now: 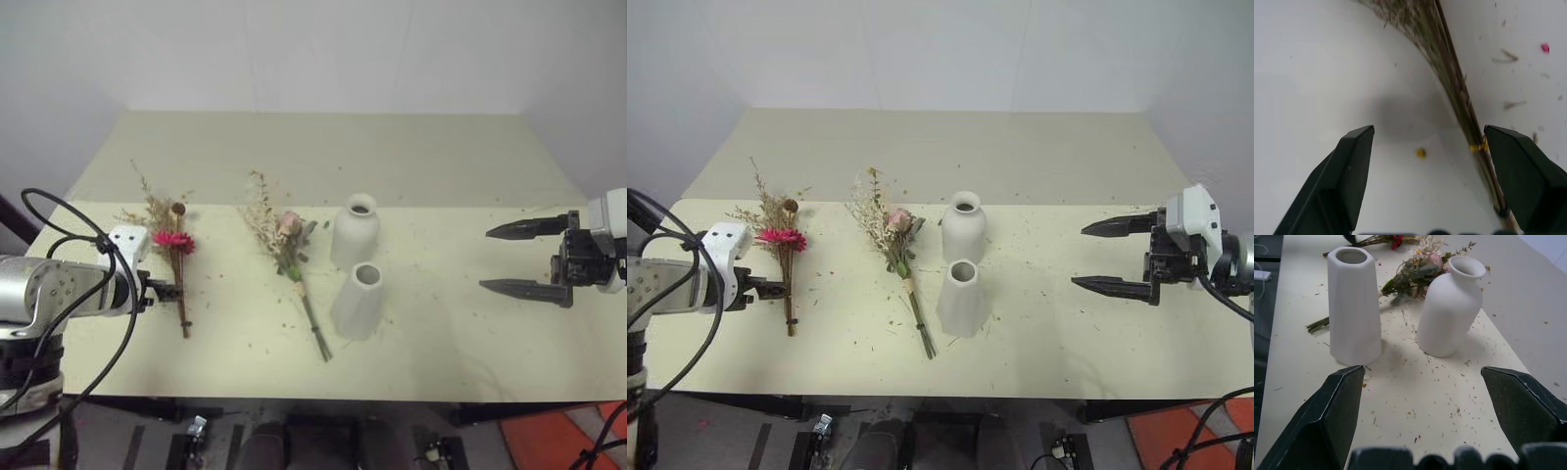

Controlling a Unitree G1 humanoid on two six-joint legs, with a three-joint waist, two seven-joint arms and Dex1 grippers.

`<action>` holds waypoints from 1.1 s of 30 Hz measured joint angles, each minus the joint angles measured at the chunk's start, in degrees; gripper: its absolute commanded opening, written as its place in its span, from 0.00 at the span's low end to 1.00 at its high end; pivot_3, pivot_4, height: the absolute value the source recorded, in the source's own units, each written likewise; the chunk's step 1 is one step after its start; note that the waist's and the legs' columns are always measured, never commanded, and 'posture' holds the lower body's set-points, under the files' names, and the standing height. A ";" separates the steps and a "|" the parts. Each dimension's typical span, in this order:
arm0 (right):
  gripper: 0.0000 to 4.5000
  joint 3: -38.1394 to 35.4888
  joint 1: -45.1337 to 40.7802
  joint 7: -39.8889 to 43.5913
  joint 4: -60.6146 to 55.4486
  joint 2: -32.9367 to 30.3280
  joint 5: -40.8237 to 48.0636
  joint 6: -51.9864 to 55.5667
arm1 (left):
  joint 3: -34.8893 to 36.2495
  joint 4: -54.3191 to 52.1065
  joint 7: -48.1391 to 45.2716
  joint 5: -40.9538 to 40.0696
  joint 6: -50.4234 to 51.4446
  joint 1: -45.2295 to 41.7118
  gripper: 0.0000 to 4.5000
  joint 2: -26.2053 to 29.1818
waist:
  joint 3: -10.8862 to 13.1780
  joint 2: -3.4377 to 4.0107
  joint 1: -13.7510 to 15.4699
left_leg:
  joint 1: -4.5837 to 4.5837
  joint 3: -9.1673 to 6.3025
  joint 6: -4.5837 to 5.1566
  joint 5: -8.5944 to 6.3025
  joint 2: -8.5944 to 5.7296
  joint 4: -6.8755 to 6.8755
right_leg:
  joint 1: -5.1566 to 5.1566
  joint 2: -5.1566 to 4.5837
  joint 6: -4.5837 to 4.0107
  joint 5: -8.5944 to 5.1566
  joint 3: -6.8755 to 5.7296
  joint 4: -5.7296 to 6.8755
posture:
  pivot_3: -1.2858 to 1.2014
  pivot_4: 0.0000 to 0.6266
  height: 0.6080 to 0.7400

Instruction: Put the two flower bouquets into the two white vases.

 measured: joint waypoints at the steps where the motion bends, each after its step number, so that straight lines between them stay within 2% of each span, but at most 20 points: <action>1: 1.00 0.37 -0.65 0.17 0.43 0.07 -0.03 -0.18 | -0.39 0.48 -0.06 0.65 0.00 -0.19 0.61 -0.30 | 0.00 0.00 -0.08 | -0.02 0.00 0.00 0.00 0.00 0.00 | -0.05 0.00 0.00 0.00 0.00 0.02 | 0.52 0.24 1.00; 7: 1.00 2.13 -2.40 1.13 2.93 0.11 -0.46 -1.32 | -0.23 1.46 -1.20 3.93 0.00 0.11 0.18 -1.25 | 0.00 0.00 0.00 | -0.56 -0.02 -0.14 0.08 -0.01 0.09 | -0.63 -0.03 0.00 0.00 0.06 0.26 | 0.52 0.24 1.00; 10: 1.00 2.44 -3.35 1.34 3.63 0.29 -0.48 -1.42 | 1.31 0.58 -1.18 5.11 0.01 1.30 0.00 -2.07 | 0.00 0.00 0.00 | -0.67 -0.06 -0.15 0.09 0.00 0.13 | -0.73 -0.04 -0.01 0.01 0.06 0.29 | 0.52 0.24 1.00; 16: 1.00 3.59 -4.59 1.94 5.14 0.48 -0.50 -1.43 | 5.43 -5.05 0.47 8.51 -0.39 3.51 0.00 -2.27 | 0.00 0.00 0.11 | -0.70 -0.07 -0.15 0.09 0.00 0.18 | -0.73 -0.06 -0.01 0.01 0.05 0.29 | 0.52 0.24 1.00; 18: 1.00 4.01 -5.50 2.05 6.11 0.48 -0.71 -1.43 | 7.19 -7.23 1.33 10.32 -3.01 3.84 0.00 -2.80 | 0.00 -0.01 0.14 | -0.70 -0.06 -0.15 0.09 0.00 0.19 | -0.72 -0.07 -0.01 0.01 0.05 0.29 | 0.52 0.24 1.00; 21: 1.00 4.04 -5.78 2.06 7.15 0.48 -0.88 -1.42 | 8.85 -10.20 2.33 12.96 -12.26 3.77 0.00 -4.41 | 0.00 -0.01 0.23 | -0.75 -0.05 -0.18 0.10 0.02 0.19 | -0.73 -0.08 -0.03 0.02 0.02 0.26 | 0.52 0.24 1.00; 26: 1.00 3.97 -4.96 1.93 7.50 0.49 -1.03 -1.42 | 9.04 -12.25 -0.25 13.36 -26.54 -4.63 0.00 -7.90 | 0.00 -0.01 1.04 | -0.94 0.02 -0.19 0.06 -0.01 0.46 | -0.74 -0.12 -0.01 0.04 -0.07 0.24 | 0.52 0.24 1.00; 29: 1.00 3.33 -3.65 0.56 7.41 0.50 -0.79 0.06 | 5.51 -10.68 -3.58 13.04 -32.87 -11.95 0.00 -10.60 | 0.00 -0.01 1.47 | -0.98 0.04 -0.14 0.02 -0.08 0.61 | -0.70 -0.14 0.06 0.09 -0.06 0.23 | 0.52 0.24 1.00; 33: 1.00 1.86 -2.39 -1.37 6.37 0.49 -0.42 1.07 | -0.53 -2.94 -9.14 12.36 -41.08 -22.31 0.00 -18.24 | 0.00 -0.02 1.60 | -1.00 0.07 -0.12 0.01 -0.25 0.66 | -0.65 -0.17 0.17 0.14 -0.06 0.18 | 0.52 0.24 1.00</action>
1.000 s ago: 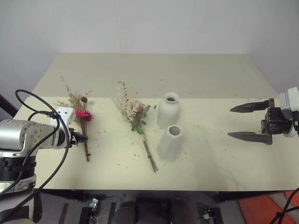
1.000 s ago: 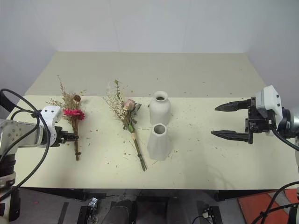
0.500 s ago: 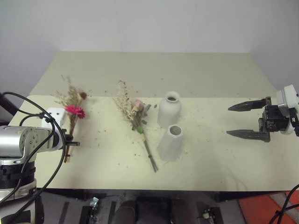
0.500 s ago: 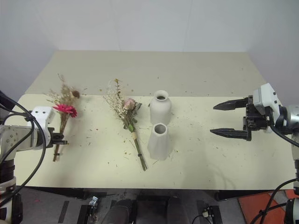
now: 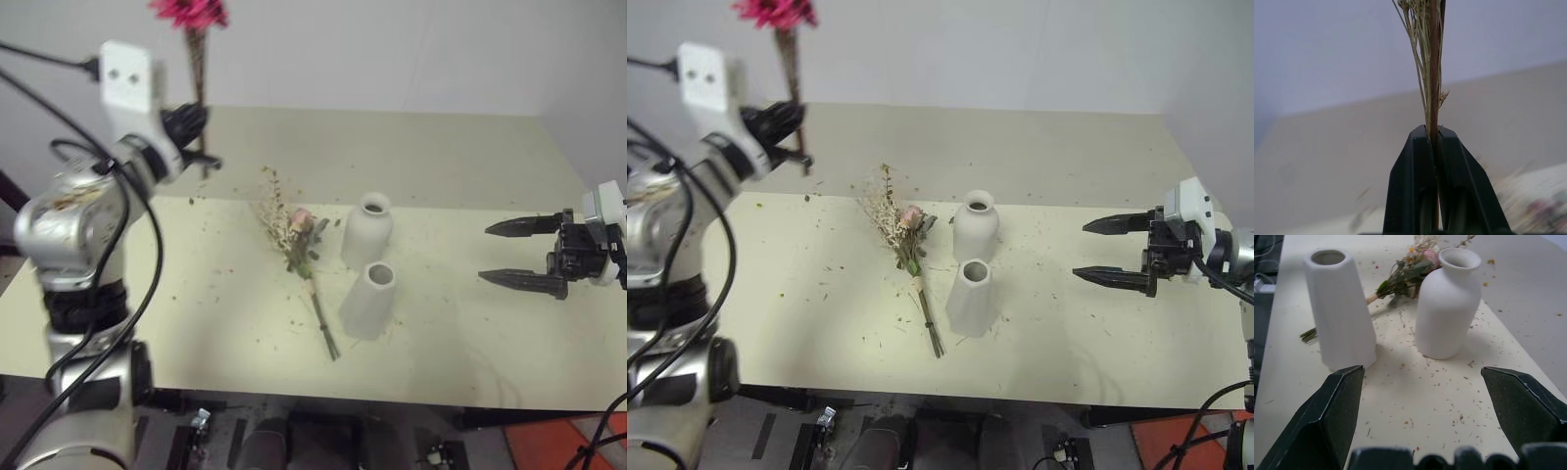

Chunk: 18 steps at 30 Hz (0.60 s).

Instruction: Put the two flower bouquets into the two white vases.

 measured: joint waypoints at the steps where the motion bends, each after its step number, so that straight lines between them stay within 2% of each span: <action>1: 1.00 -0.91 1.29 -0.44 -0.73 -0.03 0.09 0.00 | -1.64 3.74 -2.12 -0.01 -2.31 -3.20 0.00 -2.89 | 0.00 -0.01 -0.05 | -0.02 0.00 0.01 -0.01 0.00 0.00 | 0.01 0.03 0.00 0.00 -0.01 -0.02 | 0.52 0.24 1.00; 7: 1.00 -3.26 5.68 -2.22 -4.47 0.04 0.56 0.12 | -5.90 16.84 -10.13 0.00 -11.07 -11.85 0.00 -10.71 | 0.00 -0.01 -0.92 | -0.03 0.02 0.03 -0.01 0.01 0.00 | -0.05 0.06 0.01 0.00 0.06 -0.03 | 0.52 0.24 1.00; 18: 1.00 -7.53 10.06 -5.24 -10.95 0.02 2.55 2.84 | -6.49 25.33 -20.21 -0.29 -23.29 -12.20 0.00 -20.36 | 0.01 -0.03 -1.32 | -0.02 0.02 0.07 -0.02 0.02 0.06 | -0.01 0.07 0.04 0.00 0.07 -0.03 | 0.52 0.24 1.00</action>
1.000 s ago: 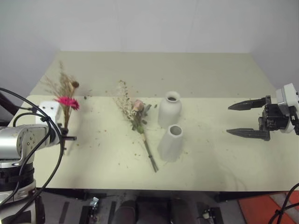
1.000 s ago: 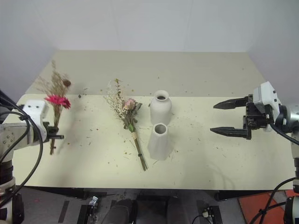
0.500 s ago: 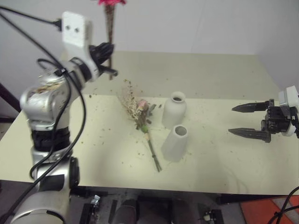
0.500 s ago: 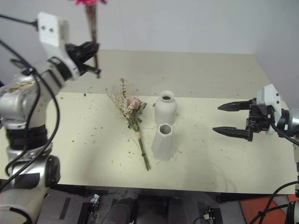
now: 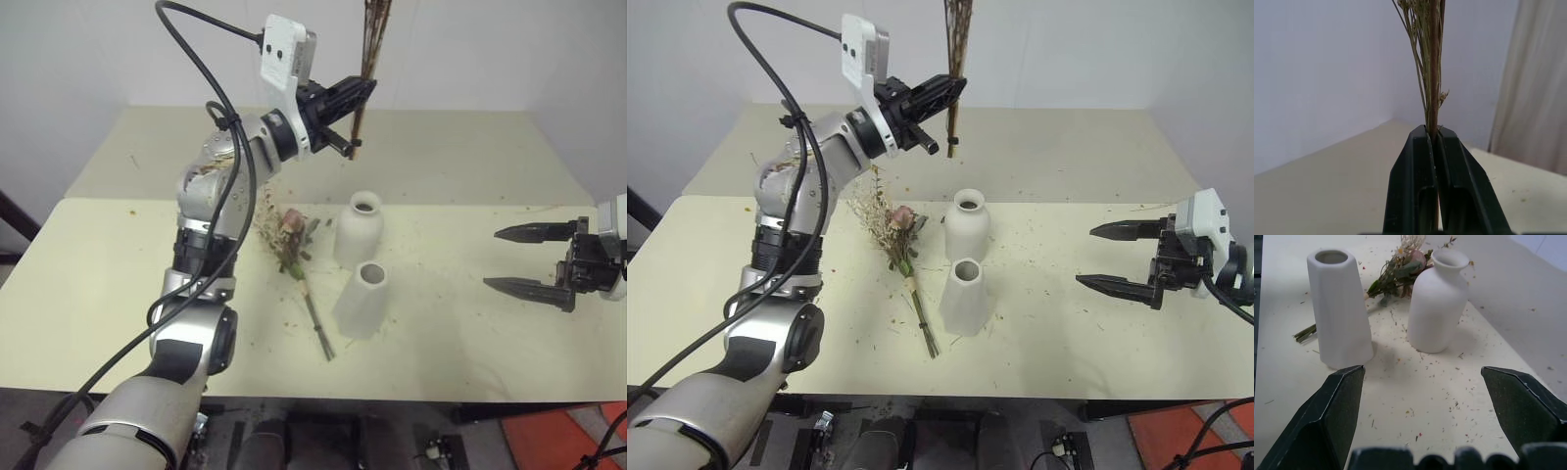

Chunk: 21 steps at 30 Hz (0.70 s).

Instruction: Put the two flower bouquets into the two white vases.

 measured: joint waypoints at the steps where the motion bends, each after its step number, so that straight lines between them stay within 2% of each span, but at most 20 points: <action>1: 1.00 -0.11 0.24 -0.19 -0.33 0.00 0.13 0.20 | -0.02 0.30 -0.25 0.03 -0.55 0.00 0.00 -0.51 | 0.00 0.00 -0.01 | 0.00 0.00 0.00 0.00 0.00 0.00 | 0.00 0.00 0.00 0.00 0.00 0.01 | 0.52 0.24 1.00; 5: 1.00 -0.78 0.83 -1.13 -1.86 0.00 0.24 1.21 | -1.59 0.79 -1.97 0.60 -3.82 1.54 0.00 -2.20 | 0.00 0.00 -0.03 | 0.03 0.00 0.00 0.00 0.00 0.01 | 0.01 0.01 0.00 0.00 0.01 0.03 | 0.52 0.24 1.00; 13: 1.00 -1.50 2.23 -2.72 -4.15 0.27 0.56 2.04 | -4.36 0.52 -2.72 3.10 -9.22 10.45 0.00 -5.25 | 0.00 0.00 0.09 | 0.01 -0.01 0.01 0.00 0.01 0.08 | 0.02 0.01 0.00 0.00 0.01 0.03 | 0.52 0.24 1.00; 21: 1.00 -1.45 1.94 -4.04 -5.05 0.92 1.52 2.30 | -5.45 0.63 -1.55 6.21 -13.07 12.34 0.00 -6.26 | 0.00 0.00 0.25 | 0.03 0.00 0.02 0.00 0.01 0.09 | 0.05 0.02 0.00 0.00 0.01 0.04 | 0.52 0.24 1.00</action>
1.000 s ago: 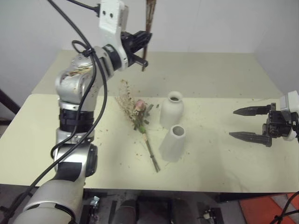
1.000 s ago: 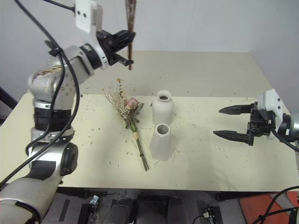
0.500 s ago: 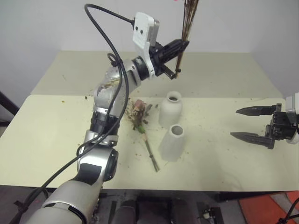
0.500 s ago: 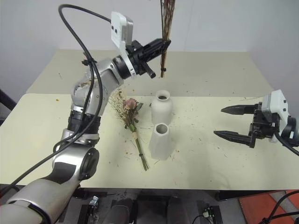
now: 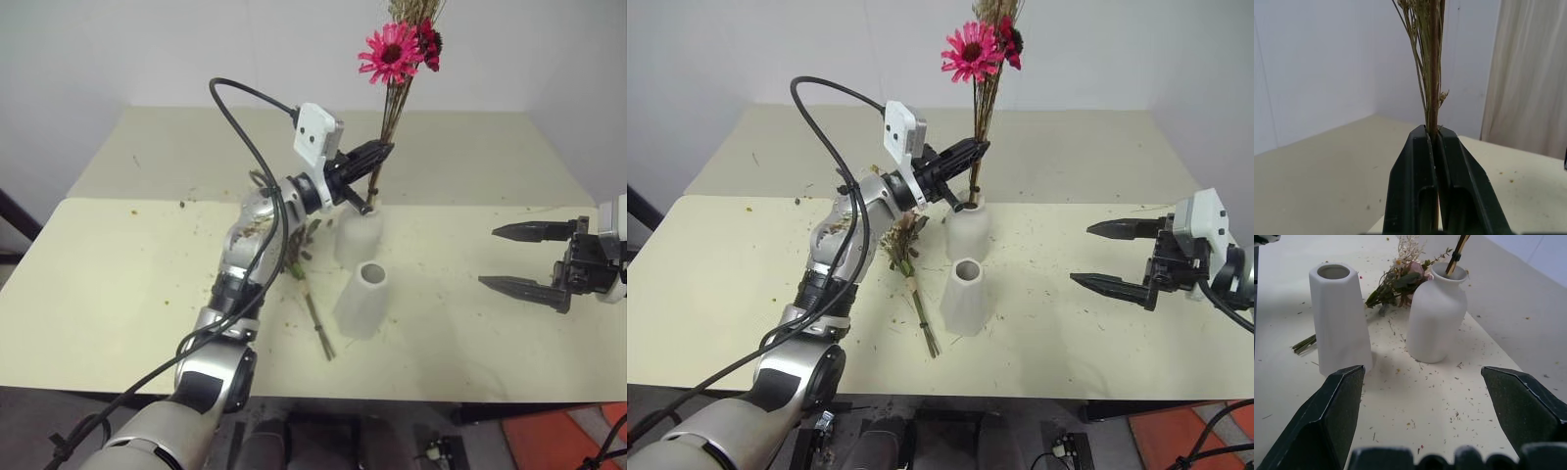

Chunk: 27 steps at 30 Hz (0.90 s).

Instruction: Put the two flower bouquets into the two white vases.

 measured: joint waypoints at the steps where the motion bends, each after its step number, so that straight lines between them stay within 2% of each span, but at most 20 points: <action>1: 1.00 0.04 -0.39 -0.65 0.00 0.21 0.02 0.19 | -0.27 0.08 0.00 0.62 -0.10 0.28 0.00 0.02 | 0.00 0.00 -0.01 | 0.00 0.00 0.00 0.00 0.00 0.01 | 0.00 0.00 0.00 0.00 0.00 0.01 | 0.52 0.24 1.00; 9: 1.00 1.18 -4.85 -3.43 -0.18 1.42 1.15 3.86 | -1.09 0.08 0.00 1.89 -1.31 2.76 0.00 0.13 | 0.00 0.00 -0.01 | -0.01 -0.01 0.01 0.00 0.01 0.03 | 0.00 0.01 0.00 0.00 0.00 0.02 | 0.52 0.24 1.00; 20: 1.00 2.46 -10.34 -3.60 2.72 2.12 3.48 11.35 | -1.52 0.13 0.85 3.53 -2.55 3.80 0.00 0.09 | 0.00 0.01 0.37 | -0.01 0.00 0.02 -0.01 0.01 0.04 | 0.00 0.01 0.00 0.00 0.00 0.02 | 0.52 0.24 1.00; 27: 1.00 2.62 -11.50 -3.06 4.10 2.12 3.26 12.41 | -2.33 -0.13 1.12 4.19 -2.35 5.46 0.00 0.06 | 0.00 0.01 0.41 | -0.01 0.00 0.03 -0.01 0.02 0.05 | -0.01 0.02 0.00 0.00 0.01 0.02 | 0.52 0.24 1.00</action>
